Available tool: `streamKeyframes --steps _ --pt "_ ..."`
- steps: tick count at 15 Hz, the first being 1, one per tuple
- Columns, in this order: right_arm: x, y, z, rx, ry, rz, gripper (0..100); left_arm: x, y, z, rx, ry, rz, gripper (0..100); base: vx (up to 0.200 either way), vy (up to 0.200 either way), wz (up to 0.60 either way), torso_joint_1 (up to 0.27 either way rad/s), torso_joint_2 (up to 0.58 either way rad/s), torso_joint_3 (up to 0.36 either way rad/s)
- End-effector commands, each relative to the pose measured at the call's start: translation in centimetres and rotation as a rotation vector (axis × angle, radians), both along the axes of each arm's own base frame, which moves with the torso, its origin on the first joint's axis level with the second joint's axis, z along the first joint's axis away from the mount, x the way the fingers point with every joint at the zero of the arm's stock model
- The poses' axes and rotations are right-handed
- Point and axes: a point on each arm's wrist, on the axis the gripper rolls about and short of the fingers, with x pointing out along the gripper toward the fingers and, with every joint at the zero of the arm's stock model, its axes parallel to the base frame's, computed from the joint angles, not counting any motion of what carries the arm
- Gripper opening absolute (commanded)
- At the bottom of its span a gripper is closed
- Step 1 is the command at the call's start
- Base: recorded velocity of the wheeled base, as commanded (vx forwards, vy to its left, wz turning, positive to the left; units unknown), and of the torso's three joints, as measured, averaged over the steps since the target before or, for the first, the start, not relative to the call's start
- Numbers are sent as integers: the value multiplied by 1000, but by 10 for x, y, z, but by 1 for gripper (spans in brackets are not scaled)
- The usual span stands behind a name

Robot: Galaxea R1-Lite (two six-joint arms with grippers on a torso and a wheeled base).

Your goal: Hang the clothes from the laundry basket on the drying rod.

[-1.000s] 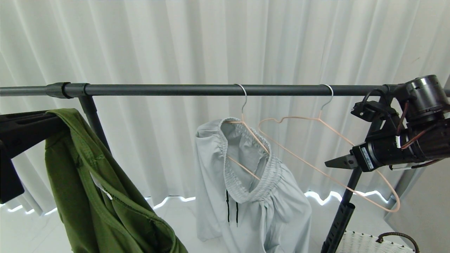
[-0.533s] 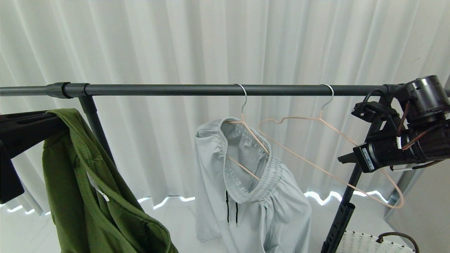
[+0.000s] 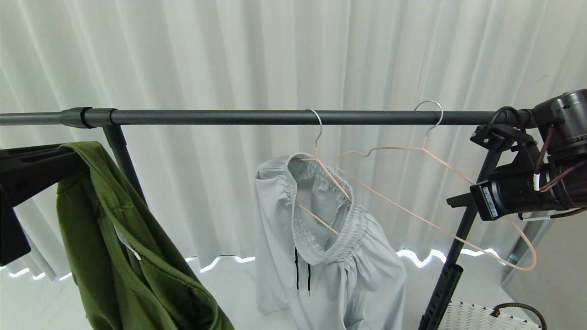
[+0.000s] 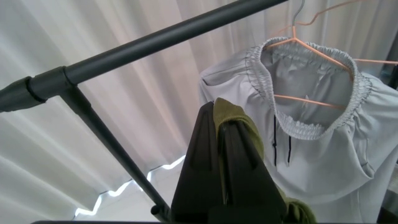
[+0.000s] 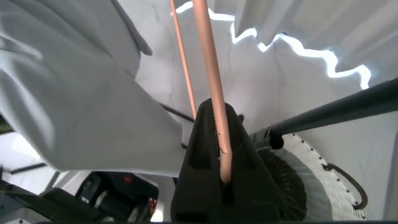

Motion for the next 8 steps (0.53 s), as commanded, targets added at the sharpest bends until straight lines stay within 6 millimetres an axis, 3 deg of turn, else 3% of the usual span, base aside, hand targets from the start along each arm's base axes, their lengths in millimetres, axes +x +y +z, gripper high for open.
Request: streamKeyframes --steps 1,4,8 --pt "-12 -4 10 16 -40 0 0 0 0 0 2 1 0 0 0 0 0 0 0 0" --pt "-31 -11 17 36 -67 -16 0 1 -1 0 2 3 -1 0 0 0 0 0 0 0" --pt "-75 -27 13 4 -109 -80 0 1 -1 -3 41 -2 -7 0 0 0 0 0 0 0"
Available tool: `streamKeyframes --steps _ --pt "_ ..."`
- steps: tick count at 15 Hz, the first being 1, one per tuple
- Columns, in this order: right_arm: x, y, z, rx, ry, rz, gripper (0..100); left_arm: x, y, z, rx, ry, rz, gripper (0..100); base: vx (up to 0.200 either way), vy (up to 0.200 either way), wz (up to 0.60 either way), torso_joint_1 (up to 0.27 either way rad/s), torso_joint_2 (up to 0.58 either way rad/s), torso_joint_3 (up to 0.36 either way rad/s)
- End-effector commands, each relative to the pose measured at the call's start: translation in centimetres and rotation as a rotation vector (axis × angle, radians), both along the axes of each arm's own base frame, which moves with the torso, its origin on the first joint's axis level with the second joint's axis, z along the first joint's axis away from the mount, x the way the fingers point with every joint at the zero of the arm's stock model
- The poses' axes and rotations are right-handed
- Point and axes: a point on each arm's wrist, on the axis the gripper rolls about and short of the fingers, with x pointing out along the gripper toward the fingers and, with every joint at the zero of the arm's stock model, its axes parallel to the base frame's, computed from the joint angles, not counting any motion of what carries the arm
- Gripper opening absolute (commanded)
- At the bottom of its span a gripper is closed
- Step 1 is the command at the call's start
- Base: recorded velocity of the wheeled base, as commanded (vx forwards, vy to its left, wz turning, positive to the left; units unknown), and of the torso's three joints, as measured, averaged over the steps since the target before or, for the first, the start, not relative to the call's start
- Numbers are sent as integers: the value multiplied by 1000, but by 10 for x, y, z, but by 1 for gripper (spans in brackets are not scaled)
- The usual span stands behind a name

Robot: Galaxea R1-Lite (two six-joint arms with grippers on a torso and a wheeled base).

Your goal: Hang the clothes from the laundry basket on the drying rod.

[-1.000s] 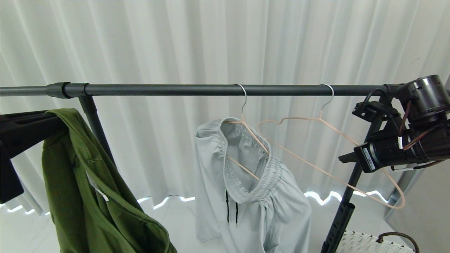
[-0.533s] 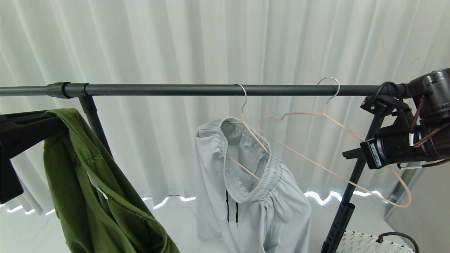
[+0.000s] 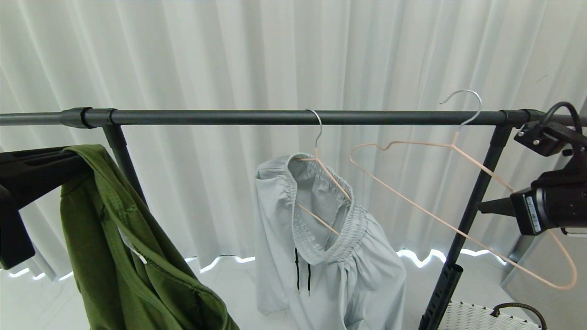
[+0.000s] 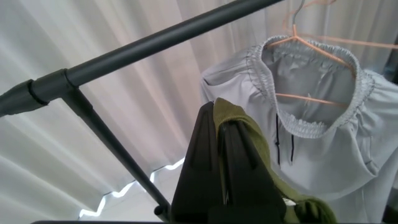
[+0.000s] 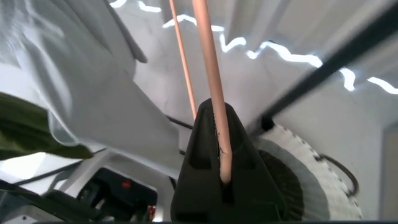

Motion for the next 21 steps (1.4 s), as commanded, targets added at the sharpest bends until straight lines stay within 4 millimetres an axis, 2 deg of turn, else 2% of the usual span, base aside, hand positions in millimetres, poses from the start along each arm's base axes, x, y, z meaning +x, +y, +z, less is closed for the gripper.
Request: streamKeyframes --steps 1,4,7,12,18,21 --pt "-31 -13 3 -4 -54 -48 0 1 -1 -1 7 4 1 0 0 0 0 0 0 0" --pt "-56 -26 0 2 -88 -99 0 3 -2 -2 21 8 2 0 -133 0 0 5 2 3" --pt "-71 -31 -4 5 -100 -107 0 4 -3 -3 25 12 2 0 -200 0 0 1 4 4" --pt "-75 -30 -8 1 -97 -89 0 5 -4 -5 29 17 3 0 -200 0 0 -2 4 3" --pt "-79 -21 -10 9 -90 -7 0 5 -4 -7 32 22 3 0 -200 0 0 3 2 5" --pt "-92 -11 -18 18 -86 118 0 6 -5 -10 40 34 0 0 0 0 0 0 0 0"
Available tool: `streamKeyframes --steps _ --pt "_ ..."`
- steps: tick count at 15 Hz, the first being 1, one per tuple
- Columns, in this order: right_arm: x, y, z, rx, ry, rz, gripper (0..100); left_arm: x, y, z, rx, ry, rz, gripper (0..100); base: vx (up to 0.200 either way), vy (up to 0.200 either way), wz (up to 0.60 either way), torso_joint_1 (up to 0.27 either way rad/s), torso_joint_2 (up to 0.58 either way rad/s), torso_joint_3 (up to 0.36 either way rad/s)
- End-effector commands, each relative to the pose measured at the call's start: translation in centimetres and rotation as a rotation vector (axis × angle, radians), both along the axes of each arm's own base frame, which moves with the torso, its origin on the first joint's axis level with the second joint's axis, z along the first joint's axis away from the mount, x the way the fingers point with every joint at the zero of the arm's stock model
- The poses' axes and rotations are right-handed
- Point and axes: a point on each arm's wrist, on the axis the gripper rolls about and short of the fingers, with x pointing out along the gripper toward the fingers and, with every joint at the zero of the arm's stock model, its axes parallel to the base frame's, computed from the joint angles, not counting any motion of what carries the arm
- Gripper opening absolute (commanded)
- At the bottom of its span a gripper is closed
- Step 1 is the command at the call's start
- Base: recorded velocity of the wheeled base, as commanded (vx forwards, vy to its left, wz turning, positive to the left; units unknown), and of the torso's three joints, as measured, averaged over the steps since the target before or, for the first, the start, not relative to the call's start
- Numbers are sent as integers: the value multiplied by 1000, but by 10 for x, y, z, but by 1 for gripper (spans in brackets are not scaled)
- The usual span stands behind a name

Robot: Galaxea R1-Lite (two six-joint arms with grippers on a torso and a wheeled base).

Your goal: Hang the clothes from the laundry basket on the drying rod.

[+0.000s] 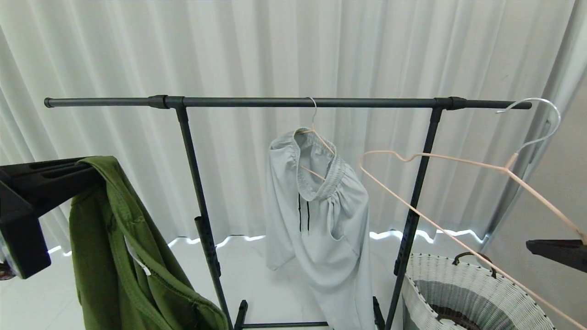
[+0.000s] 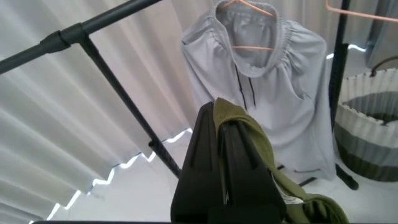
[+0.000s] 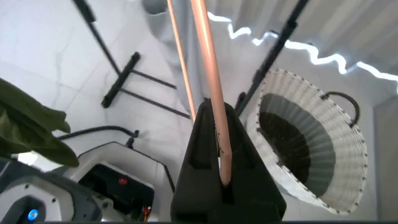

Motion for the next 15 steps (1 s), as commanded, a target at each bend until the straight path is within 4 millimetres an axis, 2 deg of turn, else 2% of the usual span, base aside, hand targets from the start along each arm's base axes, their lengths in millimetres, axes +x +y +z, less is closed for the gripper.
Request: streamKeyframes --steps 1,4,6,8,15 --pt "-11 10 -12 0 2 124 0 4 -3 -5 15 23 1 0 0 0 0 0 0 0" --pt "-18 25 -25 7 -16 265 0 17 -5 -18 58 72 63 0 0 0 0 0 0 0" --pt "-26 39 -32 7 -12 401 0 35 -9 -23 89 115 120 0 0 0 0 0 0 0" --pt "-28 47 -37 1 -5 455 0 47 -15 -25 100 138 140 0 0 0 0 0 0 0" --pt "-26 80 -43 18 -22 580 0 62 -27 -33 57 204 160 0 0 0 0 0 0 0"
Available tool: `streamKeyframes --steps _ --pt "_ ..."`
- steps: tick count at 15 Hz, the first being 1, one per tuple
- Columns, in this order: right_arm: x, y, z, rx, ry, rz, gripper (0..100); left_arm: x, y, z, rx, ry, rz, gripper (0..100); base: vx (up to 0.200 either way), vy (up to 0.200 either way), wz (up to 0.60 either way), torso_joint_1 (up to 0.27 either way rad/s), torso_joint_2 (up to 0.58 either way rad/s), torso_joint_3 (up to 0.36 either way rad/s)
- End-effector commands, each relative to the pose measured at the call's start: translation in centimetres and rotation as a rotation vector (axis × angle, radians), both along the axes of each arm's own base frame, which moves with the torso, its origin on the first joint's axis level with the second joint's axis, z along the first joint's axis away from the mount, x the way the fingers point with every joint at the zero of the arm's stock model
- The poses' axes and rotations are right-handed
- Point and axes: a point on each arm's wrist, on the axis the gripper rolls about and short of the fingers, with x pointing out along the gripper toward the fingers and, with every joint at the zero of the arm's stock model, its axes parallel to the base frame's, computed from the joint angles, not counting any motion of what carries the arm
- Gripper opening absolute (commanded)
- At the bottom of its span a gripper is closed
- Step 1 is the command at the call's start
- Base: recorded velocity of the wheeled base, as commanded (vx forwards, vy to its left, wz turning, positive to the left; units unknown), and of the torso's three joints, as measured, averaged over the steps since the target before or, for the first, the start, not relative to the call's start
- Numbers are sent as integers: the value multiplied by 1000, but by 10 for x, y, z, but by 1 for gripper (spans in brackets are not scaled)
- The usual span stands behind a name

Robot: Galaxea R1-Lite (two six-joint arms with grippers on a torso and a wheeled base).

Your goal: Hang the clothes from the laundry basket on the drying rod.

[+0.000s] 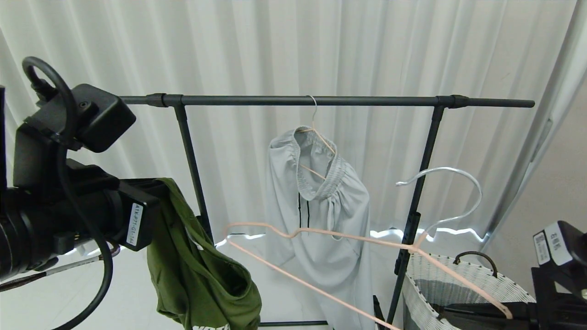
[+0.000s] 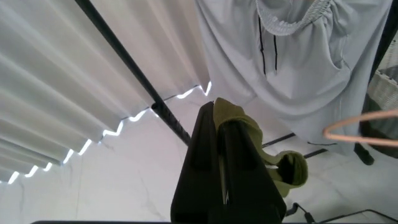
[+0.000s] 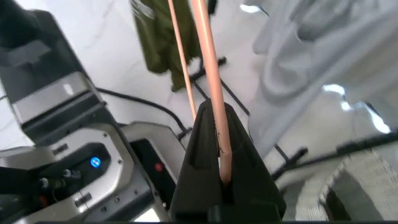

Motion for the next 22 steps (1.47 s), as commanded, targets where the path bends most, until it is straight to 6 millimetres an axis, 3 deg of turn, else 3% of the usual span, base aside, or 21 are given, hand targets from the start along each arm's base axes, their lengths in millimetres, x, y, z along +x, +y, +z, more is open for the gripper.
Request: streamKeyframes --steps 1,4,9,22 --pt "1 14 -9 -24 16 45 0 5 -4 -4 10 20 1 0 0 0 0 0 0 0" --pt "1 28 -13 -12 15 85 0 10 -7 -8 -4 43 16 0 0 0 0 0 0 0" --pt "6 34 -13 8 15 -5 0 6 -8 -6 -9 31 8 0 0 0 0 0 0 0" --pt "16 52 -16 42 1 -14 0 -4 -19 -7 -6 34 -68 0 0 0 0 0 0 0"
